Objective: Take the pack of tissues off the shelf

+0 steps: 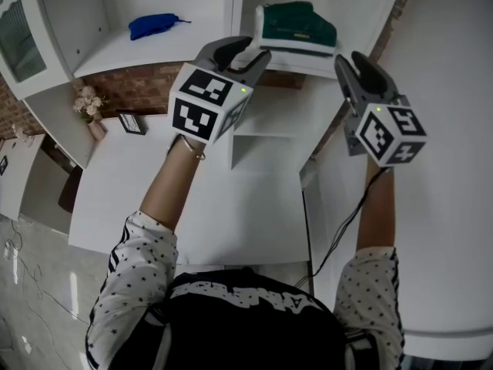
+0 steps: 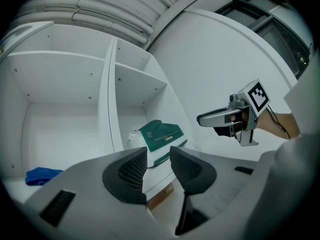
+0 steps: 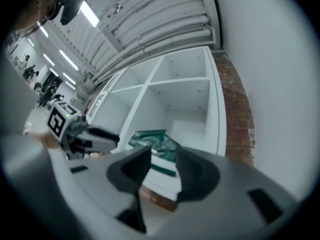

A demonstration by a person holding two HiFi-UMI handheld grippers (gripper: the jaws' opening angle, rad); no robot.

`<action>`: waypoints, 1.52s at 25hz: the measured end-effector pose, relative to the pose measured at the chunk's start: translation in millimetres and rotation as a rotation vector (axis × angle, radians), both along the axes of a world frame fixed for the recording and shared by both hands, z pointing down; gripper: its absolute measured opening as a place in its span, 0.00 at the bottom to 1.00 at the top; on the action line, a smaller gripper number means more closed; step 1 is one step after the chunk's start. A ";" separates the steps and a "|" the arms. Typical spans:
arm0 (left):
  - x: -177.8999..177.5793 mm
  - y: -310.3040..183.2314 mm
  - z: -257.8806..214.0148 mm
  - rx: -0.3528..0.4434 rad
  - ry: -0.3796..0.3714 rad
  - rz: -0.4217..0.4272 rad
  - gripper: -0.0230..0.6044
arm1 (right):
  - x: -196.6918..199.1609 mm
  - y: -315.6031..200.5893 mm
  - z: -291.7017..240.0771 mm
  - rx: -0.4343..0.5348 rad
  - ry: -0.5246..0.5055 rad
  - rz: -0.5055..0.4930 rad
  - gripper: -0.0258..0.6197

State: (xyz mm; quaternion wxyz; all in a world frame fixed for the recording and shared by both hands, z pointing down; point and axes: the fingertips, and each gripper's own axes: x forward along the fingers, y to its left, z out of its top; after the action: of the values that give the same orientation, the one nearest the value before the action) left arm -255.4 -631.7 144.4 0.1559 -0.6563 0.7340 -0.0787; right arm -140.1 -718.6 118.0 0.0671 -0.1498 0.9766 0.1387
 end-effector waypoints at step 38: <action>-18.2 -28.4 -13.2 -0.024 -0.016 -0.110 0.13 | -58.4 -41.3 6.0 -0.114 0.174 -0.047 0.10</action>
State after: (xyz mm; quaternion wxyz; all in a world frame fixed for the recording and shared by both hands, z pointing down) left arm -273.7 -660.1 131.3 0.1490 -0.6160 0.7669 -0.1012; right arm -198.5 -759.9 124.1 -0.0232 -0.1177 0.9883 0.0940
